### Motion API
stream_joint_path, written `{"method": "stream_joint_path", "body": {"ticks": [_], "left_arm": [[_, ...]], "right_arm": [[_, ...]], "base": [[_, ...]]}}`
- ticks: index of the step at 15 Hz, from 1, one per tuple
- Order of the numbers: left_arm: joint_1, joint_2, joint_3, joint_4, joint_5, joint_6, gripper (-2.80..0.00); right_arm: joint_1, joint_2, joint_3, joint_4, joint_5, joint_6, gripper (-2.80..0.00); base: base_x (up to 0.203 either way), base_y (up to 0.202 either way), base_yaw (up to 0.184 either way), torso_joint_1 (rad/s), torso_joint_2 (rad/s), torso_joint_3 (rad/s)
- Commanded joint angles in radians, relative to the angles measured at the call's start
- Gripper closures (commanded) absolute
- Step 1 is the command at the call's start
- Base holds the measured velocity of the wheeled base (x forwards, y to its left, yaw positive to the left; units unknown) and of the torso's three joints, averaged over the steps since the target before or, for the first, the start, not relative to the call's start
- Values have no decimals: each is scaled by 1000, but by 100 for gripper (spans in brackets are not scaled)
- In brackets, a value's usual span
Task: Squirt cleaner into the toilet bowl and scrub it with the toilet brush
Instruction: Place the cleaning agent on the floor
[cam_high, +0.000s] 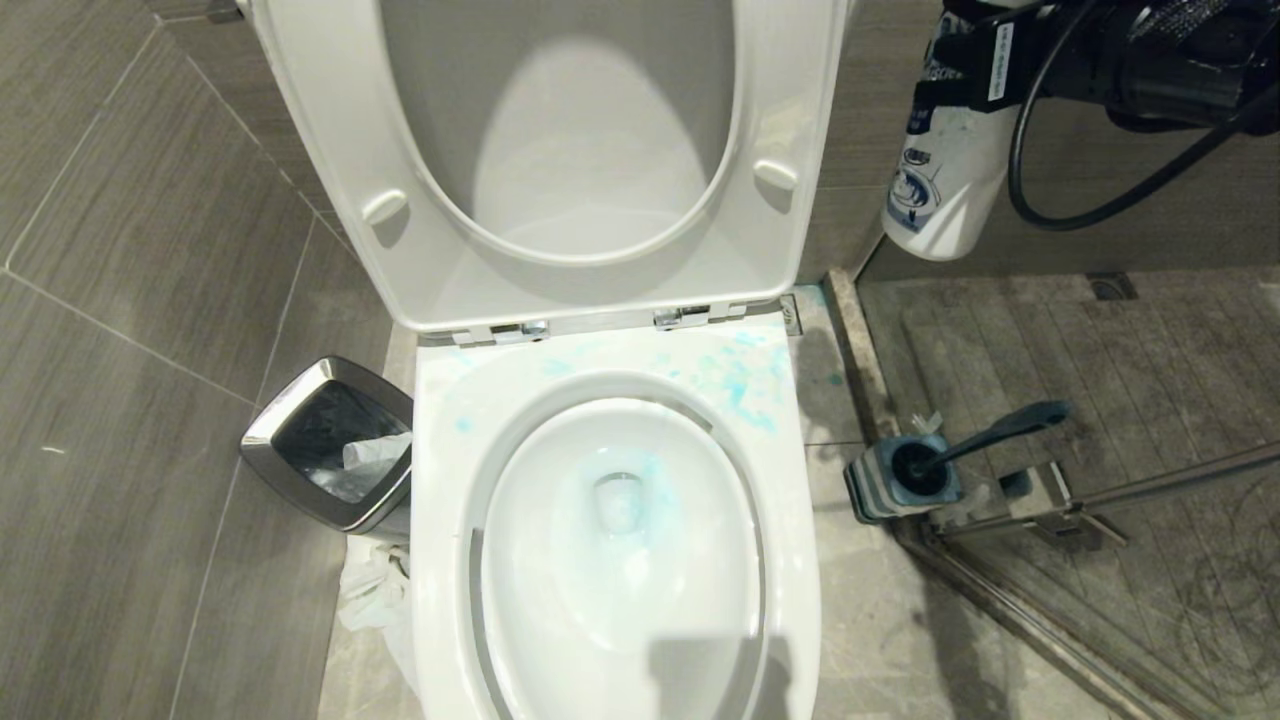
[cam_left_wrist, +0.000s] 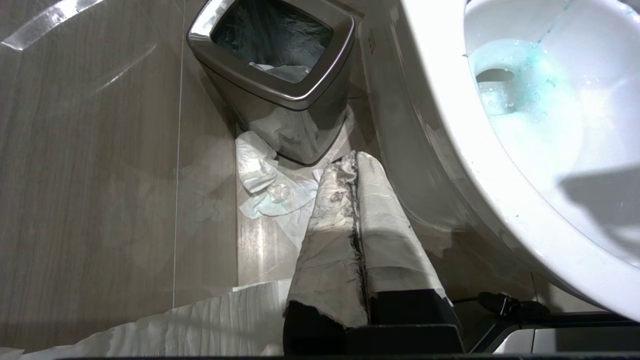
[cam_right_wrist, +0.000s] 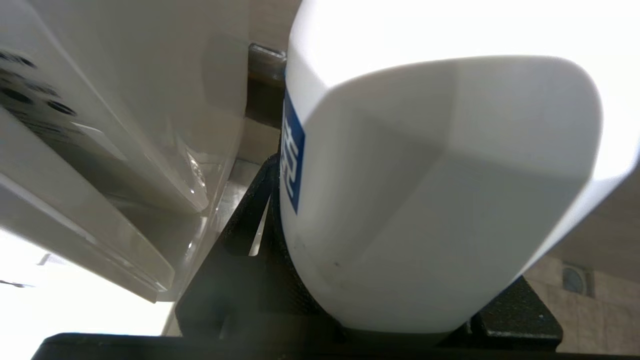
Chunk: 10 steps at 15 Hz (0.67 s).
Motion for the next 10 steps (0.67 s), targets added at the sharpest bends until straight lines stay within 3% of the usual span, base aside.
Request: {"method": "stream_joint_path", "body": {"ticks": [1, 4, 8, 10], "left_arm": [[2, 1, 0, 0, 0, 0, 0], [0, 1, 0, 0, 0, 0, 0], [0, 1, 0, 0, 0, 0, 0], [0, 1, 0, 0, 0, 0, 0]], "right_arm": [[-10, 25, 31, -12, 2, 1, 0], [-11, 38, 172, -122, 2, 49, 0], [-11, 161, 365, -577, 5, 78, 0], [-11, 210, 427, -698, 2, 78, 0]], "base": [[0, 0, 0, 0, 0, 0], [0, 0, 0, 0, 0, 0], [0, 0, 0, 0, 0, 0], [0, 0, 0, 0, 0, 0]]}}
